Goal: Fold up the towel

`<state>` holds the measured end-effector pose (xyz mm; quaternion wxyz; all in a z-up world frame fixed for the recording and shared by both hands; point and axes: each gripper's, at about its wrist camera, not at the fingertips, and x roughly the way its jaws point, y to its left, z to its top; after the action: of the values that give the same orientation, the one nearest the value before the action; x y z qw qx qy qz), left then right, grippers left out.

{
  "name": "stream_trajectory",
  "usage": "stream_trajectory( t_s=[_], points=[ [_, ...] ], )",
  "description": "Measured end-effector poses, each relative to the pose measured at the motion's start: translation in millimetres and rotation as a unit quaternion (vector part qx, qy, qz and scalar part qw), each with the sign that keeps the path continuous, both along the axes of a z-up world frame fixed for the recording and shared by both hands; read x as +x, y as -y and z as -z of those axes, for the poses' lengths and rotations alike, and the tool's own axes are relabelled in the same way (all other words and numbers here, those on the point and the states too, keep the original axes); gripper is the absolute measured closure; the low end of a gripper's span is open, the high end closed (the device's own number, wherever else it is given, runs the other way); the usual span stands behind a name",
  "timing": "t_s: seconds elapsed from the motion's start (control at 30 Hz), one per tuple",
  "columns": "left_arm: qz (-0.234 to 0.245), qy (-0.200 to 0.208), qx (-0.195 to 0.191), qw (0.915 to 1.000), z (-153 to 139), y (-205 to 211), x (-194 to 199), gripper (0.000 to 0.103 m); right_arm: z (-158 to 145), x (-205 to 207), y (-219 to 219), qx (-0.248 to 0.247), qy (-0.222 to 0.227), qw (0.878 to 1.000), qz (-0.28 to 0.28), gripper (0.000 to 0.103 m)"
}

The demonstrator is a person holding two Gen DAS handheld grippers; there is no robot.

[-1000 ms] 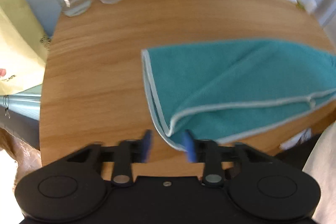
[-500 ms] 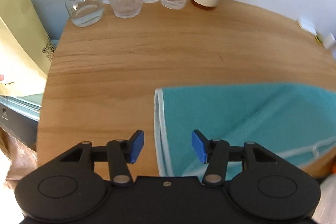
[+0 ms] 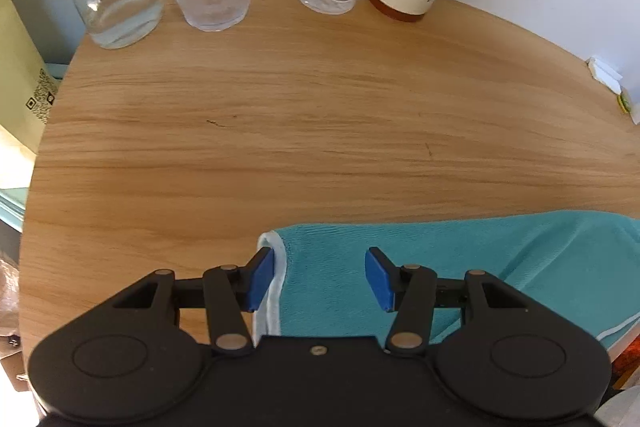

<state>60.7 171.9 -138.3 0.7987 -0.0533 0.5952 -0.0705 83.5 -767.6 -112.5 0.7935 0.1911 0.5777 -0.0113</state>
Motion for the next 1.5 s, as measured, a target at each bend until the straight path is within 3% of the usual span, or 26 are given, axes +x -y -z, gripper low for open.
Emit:
stream_trajectory(
  t_s=[0.13, 0.17, 0.2, 0.23, 0.3, 0.47, 0.57, 0.63, 0.73, 0.87, 1.07, 1.2, 1.3, 1.43, 1.5],
  points=[
    [-0.010, -0.003, -0.011, 0.9999, 0, 1, 4, 0.053, 15, 6, -3, 0.012, -0.008, 1.000, -0.014, 0.060],
    [-0.012, -0.005, -0.012, 0.9999, 1, 2, 5, 0.060, 19, 7, -7, 0.008, -0.008, 1.000, -0.022, 0.063],
    [-0.012, -0.006, -0.013, 0.9998, 2, 2, 6, 0.064, 12, 3, -18, 0.005, -0.007, 1.000, -0.028, 0.086],
    [-0.012, -0.005, -0.017, 0.9998, 2, 3, 7, 0.068, 1, 1, -27, 0.007, -0.006, 0.999, -0.030, 0.100],
    [-0.009, -0.002, -0.021, 0.9997, 2, 5, 8, 0.084, -2, 7, -25, 0.016, -0.010, 0.999, -0.030, 0.100],
    [0.001, 0.007, 0.009, 0.9999, -1, 13, 6, 0.093, -10, 40, -12, 0.000, 0.003, 0.999, -0.047, 0.100],
    [-0.016, 0.018, 0.015, 0.9996, -2, 10, 5, 0.098, -11, 64, -5, -0.001, 0.013, 0.999, -0.036, 0.101],
    [-0.036, 0.034, 0.009, 0.9987, -6, 5, 5, 0.099, -2, 83, -4, -0.005, 0.017, 0.999, -0.038, 0.101],
    [-0.057, 0.054, 0.010, 0.9968, -10, 0, 11, 0.099, 4, 65, -28, -0.012, 0.022, 0.999, -0.041, 0.101],
    [-0.079, 0.052, 0.009, 0.9954, -9, -8, 28, 0.100, 2, 90, -28, -0.023, 0.026, 0.998, -0.047, 0.101],
    [-0.081, 0.055, 0.012, 0.9951, -15, -8, 41, 0.100, -23, 85, -31, -0.048, 0.029, 0.997, -0.050, 0.101],
    [-0.073, 0.019, 0.015, 0.9971, -11, -3, 31, 0.099, -12, 92, -46, -0.068, 0.005, 0.996, -0.063, 0.096],
    [-0.074, -0.002, 0.000, 0.9973, -8, -1, 16, 0.097, -14, 72, -52, -0.060, 0.010, 0.996, -0.069, 0.072],
    [-0.074, -0.016, -0.002, 0.9972, -1, -1, 0, 0.085, -14, 40, -55, -0.048, 0.012, 0.997, -0.065, 0.069],
    [-0.082, -0.021, -0.008, 0.9964, 2, -2, -6, 0.085, -16, 29, -59, -0.031, 0.011, 0.998, -0.058, 0.068]
  ],
)
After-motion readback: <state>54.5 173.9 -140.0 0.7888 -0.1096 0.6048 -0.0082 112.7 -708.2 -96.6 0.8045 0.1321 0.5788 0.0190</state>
